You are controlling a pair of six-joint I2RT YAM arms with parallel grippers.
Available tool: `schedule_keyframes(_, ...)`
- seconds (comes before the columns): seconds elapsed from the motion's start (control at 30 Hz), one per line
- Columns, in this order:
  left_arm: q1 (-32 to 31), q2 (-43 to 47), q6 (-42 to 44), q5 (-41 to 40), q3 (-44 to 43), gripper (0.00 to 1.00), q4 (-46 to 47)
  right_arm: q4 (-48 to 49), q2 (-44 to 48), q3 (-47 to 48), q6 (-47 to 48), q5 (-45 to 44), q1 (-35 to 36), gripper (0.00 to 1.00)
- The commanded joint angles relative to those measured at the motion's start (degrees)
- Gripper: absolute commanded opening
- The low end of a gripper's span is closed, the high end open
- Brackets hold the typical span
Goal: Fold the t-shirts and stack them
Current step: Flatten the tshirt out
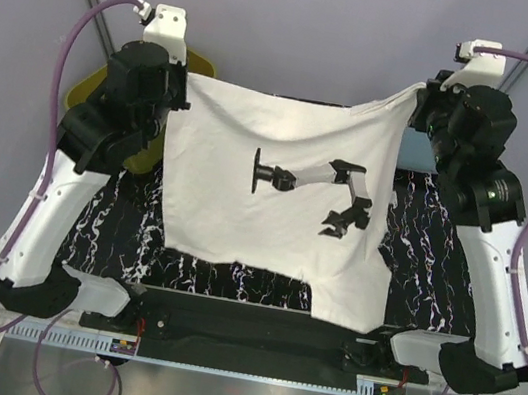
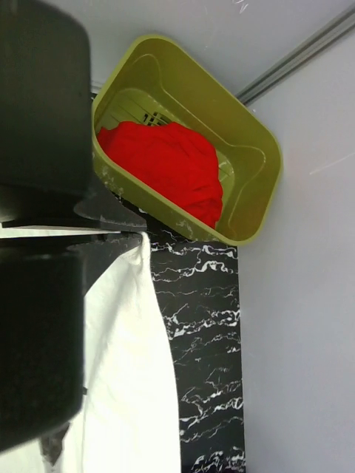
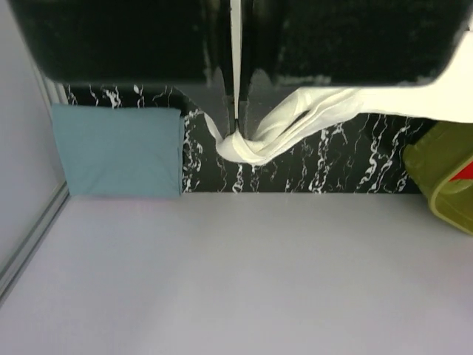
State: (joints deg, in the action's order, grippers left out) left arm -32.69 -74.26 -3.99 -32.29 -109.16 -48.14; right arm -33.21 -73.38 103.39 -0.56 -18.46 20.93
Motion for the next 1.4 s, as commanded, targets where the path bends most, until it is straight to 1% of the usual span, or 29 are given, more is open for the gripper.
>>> schedule_keyframes(0.0, 3.9, -2.3, -1.8, 4.6, -7.5, 0.00, 1.7, 4.9, -2.2, 8.1, 4.2, -2.1, -0.5, 0.00)
schedule_keyframes(0.07, 4.5, -3.1, -2.6, 3.8, -12.8, 0.00, -0.4, 1.6, -3.4, 13.3, 3.6, -0.7, -0.5, 0.00)
schedule_keyframes(0.17, 4.5, -0.4, -1.6, 5.8, -13.4, 0.00, 1.5, -1.5, -2.7, 18.8, 2.0, 2.4, -0.5, 0.00)
schedule_keyframes(0.23, 4.5, 5.1, -2.7, 7.5, -9.6, 0.00, 4.7, -4.2, 0.1, 19.4, 0.9, 4.1, -0.4, 0.00)
schedule_keyframes(0.27, 4.5, 9.5, -3.2, 7.8, -7.9, 0.00, 5.8, -4.1, 4.2, 18.3, -1.6, 6.6, -0.5, 0.00)
schedule_keyframes(0.3, 4.5, 11.7, -3.7, 9.8, -4.2, 0.00, 6.9, -4.0, 6.6, 16.7, -2.4, 8.2, -0.5, 0.00)
schedule_keyframes(0.33, 4.5, 14.0, -4.4, 11.4, -2.6, 0.00, 8.3, -4.0, 9.0, 14.1, -3.3, 9.8, -0.4, 0.00)
schedule_keyframes(0.37, 4.4, 18.1, -4.6, 13.0, -0.7, 0.00, 8.8, -5.4, 13.3, 13.4, -5.3, 12.0, -0.5, 0.00)
schedule_keyframes(0.4, 4.5, 20.2, -4.6, 16.5, 0.9, 0.00, 9.3, -6.9, 15.1, 13.3, -6.5, 12.6, -0.5, 0.00)
schedule_keyframes(0.5, 4.4, 28.6, -4.0, 20.6, 8.9, 0.00, 13.0, -12.7, 21.6, 13.1, -12.2, 15.5, -0.5, 0.00)
schedule_keyframes(0.53, 4.4, 30.4, -4.4, 21.8, 12.4, 0.00, 14.9, -13.4, 23.6, 9.8, -14.4, 17.3, -0.5, 0.00)
schedule_keyframes(0.57, 4.5, 32.1, -4.7, 23.7, 12.9, 0.00, 14.9, -13.8, 28.1, 7.7, -16.0, 17.8, -0.5, 0.00)
schedule_keyframes(0.6, 4.5, 32.5, -5.1, 27.4, 13.0, 0.00, 14.6, -14.2, 30.1, 4.1, -17.3, 17.8, -0.5, 0.00)
schedule_keyframes(0.67, 4.5, 32.5, -7.1, 30.9, 11.6, 0.00, 11.8, -16.5, 34.3, 3.1, -19.3, 16.4, -0.5, 0.00)
schedule_keyframes(0.77, 4.5, 33.1, -8.9, 31.9, 10.1, 0.00, 8.9, -20.4, 35.9, 7.4, -19.7, 12.4, -0.5, 0.00)
schedule_keyframes(0.83, 4.6, 32.9, -8.9, 31.0, 8.5, 0.00, 6.8, -21.5, 35.8, 12.2, -19.0, 9.7, -0.5, 0.00)
schedule_keyframes(0.87, 4.5, 32.2, -8.8, 30.3, 6.4, 0.00, 5.9, -21.2, 35.3, 13.6, -18.6, 8.9, -0.5, 0.00)
schedule_keyframes(0.93, 4.5, 30.6, -8.1, 27.1, 3.7, 0.00, 2.9, -20.1, 33.1, 16.8, -16.1, 6.1, -0.4, 0.00)
schedule_keyframes(1.0, 4.6, 26.5, -7.2, 24.7, 0.1, 0.00, -0.3, -19.2, 30.1, 19.1, -13.3, 4.7, -0.4, 0.00)
schedule_keyframes(1.07, 4.6, 21.7, -6.3, 23.4, -0.3, 0.00, -1.5, -16.6, 25.4, 18.6, -8.4, 1.8, -0.4, 0.00)
schedule_keyframes(1.1, 4.5, 20.4, -6.0, 22.0, 1.5, 0.00, -1.3, -15.1, 24.1, 15.3, -6.8, 0.4, -0.4, 0.00)
schedule_keyframes(1.17, 4.5, 17.2, -5.9, 18.7, 5.3, 0.00, 0.0, -8.9, 20.8, 9.6, -2.9, -3.5, -0.4, 0.00)
schedule_keyframes(1.2, 4.6, 16.3, -6.2, 17.5, 9.7, 0.00, 1.3, -6.6, 19.8, 2.8, -1.8, -4.4, -0.4, 0.00)
schedule_keyframes(1.23, 4.5, 14.8, -6.2, 16.6, 11.9, 0.00, 1.9, -1.8, 17.7, -0.9, 0.0, -4.0, -0.4, 0.00)
schedule_keyframes(1.27, 4.6, 13.9, -6.4, 14.9, 14.0, 0.00, 2.4, 0.8, 16.6, -4.6, 0.3, -2.9, -0.4, 0.00)
schedule_keyframes(1.3, 4.6, 13.0, -7.0, 14.2, 18.9, 0.00, 3.7, 3.4, 15.6, -11.9, 1.8, 0.0, -0.4, 0.00)
schedule_keyframes(1.33, 4.7, 11.1, -7.4, 12.9, 21.2, 0.00, 4.1, 8.8, 12.9, -15.3, 1.7, 1.3, -0.5, 0.00)
schedule_keyframes(1.37, 5.0, 9.8, -8.0, 8.8, 23.6, 0.00, 4.5, 11.3, 11.0, -20.7, 1.4, 2.5, -0.5, 0.00)
